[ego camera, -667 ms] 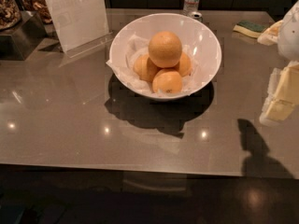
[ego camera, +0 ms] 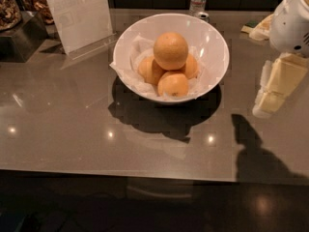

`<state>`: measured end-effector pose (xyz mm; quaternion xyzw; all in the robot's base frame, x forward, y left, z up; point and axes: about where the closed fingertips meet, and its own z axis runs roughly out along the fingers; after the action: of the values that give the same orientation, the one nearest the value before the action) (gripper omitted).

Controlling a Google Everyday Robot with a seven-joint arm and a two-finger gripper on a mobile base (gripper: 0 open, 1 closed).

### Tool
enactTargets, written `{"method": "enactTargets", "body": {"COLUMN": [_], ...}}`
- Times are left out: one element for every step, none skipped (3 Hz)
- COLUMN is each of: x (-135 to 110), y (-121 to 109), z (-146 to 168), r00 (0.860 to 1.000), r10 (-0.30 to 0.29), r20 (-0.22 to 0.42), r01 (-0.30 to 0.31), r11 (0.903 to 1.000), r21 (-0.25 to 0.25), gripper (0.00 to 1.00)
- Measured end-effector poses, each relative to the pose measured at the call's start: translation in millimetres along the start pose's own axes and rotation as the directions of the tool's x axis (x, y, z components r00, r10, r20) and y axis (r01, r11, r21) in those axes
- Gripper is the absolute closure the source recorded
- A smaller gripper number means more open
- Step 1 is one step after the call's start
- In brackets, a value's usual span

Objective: Pick orange from white bowl

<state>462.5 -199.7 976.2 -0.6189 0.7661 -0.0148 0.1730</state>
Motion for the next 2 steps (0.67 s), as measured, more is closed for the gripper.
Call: {"method": "enactTargets", "body": {"x": [-33.9,-71.0], "y": [-22.5,-42.3], "z": [15.3,28.3], "r00": [0.996,0.986], "r10": [-0.069,-0.135], "r20": [0.054,0.1], "r01": [0.071,0.142], "r11": [0.9967,0.9877], "r21": [-0.039,-0.065], "gripper": [0.0,0.0]}}
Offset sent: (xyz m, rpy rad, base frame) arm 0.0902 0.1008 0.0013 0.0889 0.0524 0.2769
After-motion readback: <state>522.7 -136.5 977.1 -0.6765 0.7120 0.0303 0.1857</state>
